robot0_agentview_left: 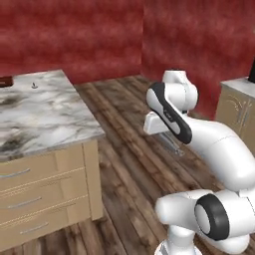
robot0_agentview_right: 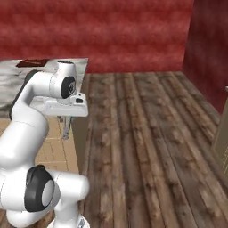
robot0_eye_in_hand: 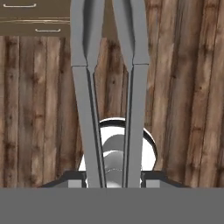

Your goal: Take the tongs from the drawer on the left and place them on the dining counter next to the tray containing the kebab skewer.

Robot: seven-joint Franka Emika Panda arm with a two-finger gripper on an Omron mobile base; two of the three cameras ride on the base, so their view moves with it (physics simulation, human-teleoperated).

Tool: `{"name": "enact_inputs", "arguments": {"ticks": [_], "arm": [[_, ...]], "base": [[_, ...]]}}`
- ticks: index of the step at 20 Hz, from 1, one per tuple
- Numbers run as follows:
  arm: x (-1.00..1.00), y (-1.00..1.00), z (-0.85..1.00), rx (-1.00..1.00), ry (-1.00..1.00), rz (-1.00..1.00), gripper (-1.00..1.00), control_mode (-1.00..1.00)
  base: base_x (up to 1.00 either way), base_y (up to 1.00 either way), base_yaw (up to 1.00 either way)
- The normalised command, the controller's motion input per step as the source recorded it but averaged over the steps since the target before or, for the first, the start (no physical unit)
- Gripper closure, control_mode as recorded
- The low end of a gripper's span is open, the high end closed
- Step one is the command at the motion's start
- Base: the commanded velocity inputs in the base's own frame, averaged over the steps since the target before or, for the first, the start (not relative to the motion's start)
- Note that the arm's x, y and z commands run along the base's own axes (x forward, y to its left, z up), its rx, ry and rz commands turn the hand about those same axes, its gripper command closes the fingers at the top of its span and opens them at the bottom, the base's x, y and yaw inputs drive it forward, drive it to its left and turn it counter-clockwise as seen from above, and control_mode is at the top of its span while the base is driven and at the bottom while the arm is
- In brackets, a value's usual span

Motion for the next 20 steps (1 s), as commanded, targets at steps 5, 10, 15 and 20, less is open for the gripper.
{"name": "enact_inputs", "arguments": {"ticks": [5, 10, 15, 20], "arm": [[0.00, 0.00, 0.00, 0.00, 0.00, 0.00, 1.00, 1.00], [0.00, 0.00, 0.00, 0.00, 0.00, 0.00, 1.00, 1.00], [0.00, 0.00, 0.00, 0.00, 0.00, 0.00, 1.00, 1.00], [0.00, 0.00, 0.00, 0.00, 0.00, 0.00, 1.00, 1.00]], "base": [[0.86, -0.93, 0.01], [1.00, -0.97, 0.02], [1.00, -0.73, 0.37], [0.87, -0.70, 0.58]]}}
